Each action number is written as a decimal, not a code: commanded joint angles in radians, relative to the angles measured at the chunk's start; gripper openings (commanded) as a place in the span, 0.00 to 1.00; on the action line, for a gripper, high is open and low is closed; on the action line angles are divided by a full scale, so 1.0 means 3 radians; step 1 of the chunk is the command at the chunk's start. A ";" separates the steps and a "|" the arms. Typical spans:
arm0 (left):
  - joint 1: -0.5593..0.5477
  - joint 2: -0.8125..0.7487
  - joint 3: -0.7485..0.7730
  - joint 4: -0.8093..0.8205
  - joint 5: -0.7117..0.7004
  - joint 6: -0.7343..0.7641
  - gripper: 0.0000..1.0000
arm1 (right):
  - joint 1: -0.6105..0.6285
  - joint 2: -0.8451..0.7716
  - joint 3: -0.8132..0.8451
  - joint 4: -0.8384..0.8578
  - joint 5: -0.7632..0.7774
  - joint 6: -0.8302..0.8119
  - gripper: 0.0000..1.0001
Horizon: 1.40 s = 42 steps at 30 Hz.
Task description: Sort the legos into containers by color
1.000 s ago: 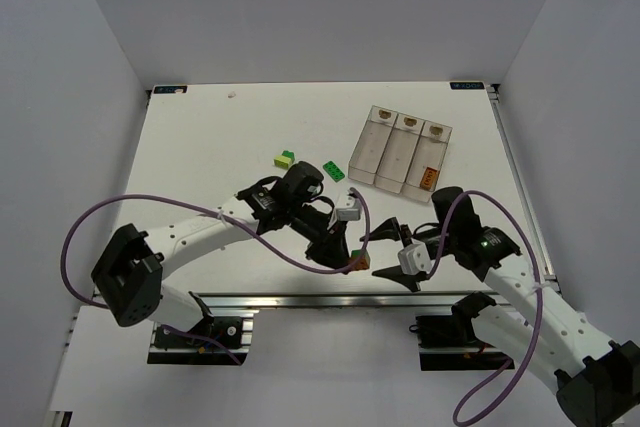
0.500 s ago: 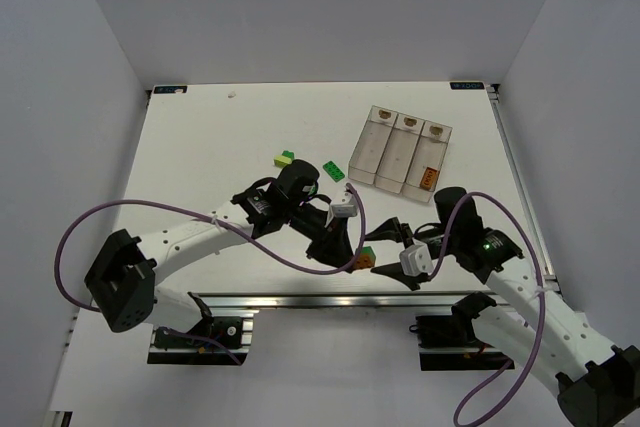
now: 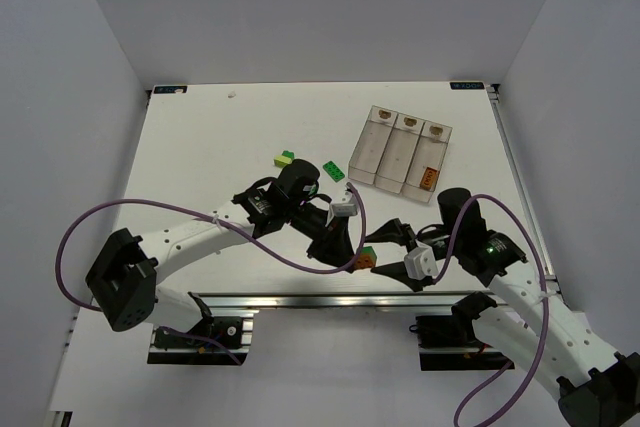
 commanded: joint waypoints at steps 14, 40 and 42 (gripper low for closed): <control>-0.0011 0.0023 0.0005 0.0096 0.0125 -0.0011 0.01 | 0.0023 -0.0017 0.0079 -0.0144 -0.0209 -0.0161 0.70; -0.0006 0.0002 0.0031 0.0050 0.0146 0.0040 0.01 | 0.0028 0.0044 0.0165 -0.0307 -0.0219 -0.0258 0.43; -0.0006 -0.0003 0.0031 0.0050 0.0161 0.0040 0.01 | 0.0028 0.0044 0.0166 -0.0307 -0.0199 -0.0263 0.40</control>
